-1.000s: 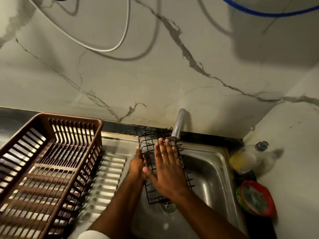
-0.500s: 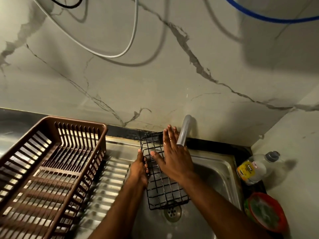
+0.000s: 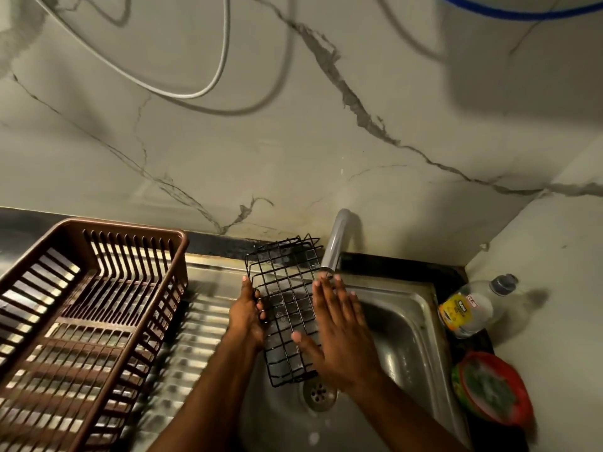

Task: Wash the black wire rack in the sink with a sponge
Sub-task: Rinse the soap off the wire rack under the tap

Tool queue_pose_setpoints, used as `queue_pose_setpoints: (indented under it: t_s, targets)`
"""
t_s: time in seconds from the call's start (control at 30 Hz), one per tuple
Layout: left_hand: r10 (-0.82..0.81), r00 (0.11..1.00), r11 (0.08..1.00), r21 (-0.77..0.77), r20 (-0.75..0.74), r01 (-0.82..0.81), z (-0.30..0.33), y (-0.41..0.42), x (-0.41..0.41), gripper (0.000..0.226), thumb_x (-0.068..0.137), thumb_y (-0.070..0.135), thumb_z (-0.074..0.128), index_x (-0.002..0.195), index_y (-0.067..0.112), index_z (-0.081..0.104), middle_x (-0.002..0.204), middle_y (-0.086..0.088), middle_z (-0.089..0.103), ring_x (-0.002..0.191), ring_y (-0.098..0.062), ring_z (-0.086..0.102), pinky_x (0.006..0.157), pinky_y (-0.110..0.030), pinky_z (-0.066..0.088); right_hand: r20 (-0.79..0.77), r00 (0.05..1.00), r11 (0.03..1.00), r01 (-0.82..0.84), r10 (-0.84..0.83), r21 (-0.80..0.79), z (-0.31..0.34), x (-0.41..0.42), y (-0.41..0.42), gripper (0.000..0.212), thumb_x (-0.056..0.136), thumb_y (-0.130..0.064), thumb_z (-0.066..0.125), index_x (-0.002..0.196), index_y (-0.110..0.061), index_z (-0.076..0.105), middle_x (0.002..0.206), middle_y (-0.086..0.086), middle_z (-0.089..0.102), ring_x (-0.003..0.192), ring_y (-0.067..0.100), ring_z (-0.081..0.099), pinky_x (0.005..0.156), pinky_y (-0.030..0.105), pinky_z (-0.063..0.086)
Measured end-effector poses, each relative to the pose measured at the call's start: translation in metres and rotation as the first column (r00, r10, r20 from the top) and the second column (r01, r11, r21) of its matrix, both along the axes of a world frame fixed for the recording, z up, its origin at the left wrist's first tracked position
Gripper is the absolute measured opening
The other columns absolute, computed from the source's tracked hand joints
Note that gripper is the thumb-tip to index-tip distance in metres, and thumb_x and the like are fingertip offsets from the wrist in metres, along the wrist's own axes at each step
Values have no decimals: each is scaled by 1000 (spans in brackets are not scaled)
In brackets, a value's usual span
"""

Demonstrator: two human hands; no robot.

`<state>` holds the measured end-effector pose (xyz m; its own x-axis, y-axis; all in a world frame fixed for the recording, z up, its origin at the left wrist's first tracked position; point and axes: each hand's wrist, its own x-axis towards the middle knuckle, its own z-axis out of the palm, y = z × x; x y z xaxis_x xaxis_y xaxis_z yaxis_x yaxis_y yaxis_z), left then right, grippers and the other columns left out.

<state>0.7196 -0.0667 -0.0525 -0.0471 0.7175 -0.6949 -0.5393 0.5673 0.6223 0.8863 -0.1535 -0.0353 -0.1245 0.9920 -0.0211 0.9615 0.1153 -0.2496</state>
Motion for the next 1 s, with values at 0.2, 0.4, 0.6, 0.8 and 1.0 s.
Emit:
queue_pose_setpoints:
  t_s: [0.2,0.4,0.6,0.8,1.0]
  targets:
    - [-82,996,997,-1,-32,82,-3,-10,3,50,99,56,49,64,21,49,47,7,38,33,-7,29,30,-19,24,-74,996,999,45,-44,10,19,-10,68,94,86,-84,7,151,-27,-32,159,-4,-38,154,32,1,124,54,10]
    - [-67,997,998,-4,-48,67,-3,-13,6,51,98,57,52,63,21,52,47,7,40,33,-7,29,30,-18,25,-55,998,1000,-3,5,26,23,-12,66,96,89,-81,13,153,-22,-29,154,-3,-45,155,28,2,125,50,9]
    - [-25,1000,1000,10,0,25,-3,5,2,50,95,60,54,63,22,47,45,8,38,32,-6,29,35,-20,25,-22,996,995,-83,84,61,-6,-8,-14,90,96,-74,19,158,-17,-12,165,4,-22,153,22,-19,122,43,-5]
    - [-48,996,999,23,-73,50,-3,8,0,48,94,60,57,65,23,49,52,8,40,37,-6,30,31,-19,23,11,981,981,-192,192,-1,-36,16,-72,87,96,-72,24,159,-12,15,168,8,4,155,27,10,120,42,12]
    - [-66,995,996,57,-79,70,-7,2,11,49,96,61,52,65,23,48,50,8,40,36,-6,30,32,-19,23,-7,999,997,-52,52,62,-9,8,-11,84,97,-72,11,157,-21,-17,164,1,-24,152,20,-20,123,41,-11]
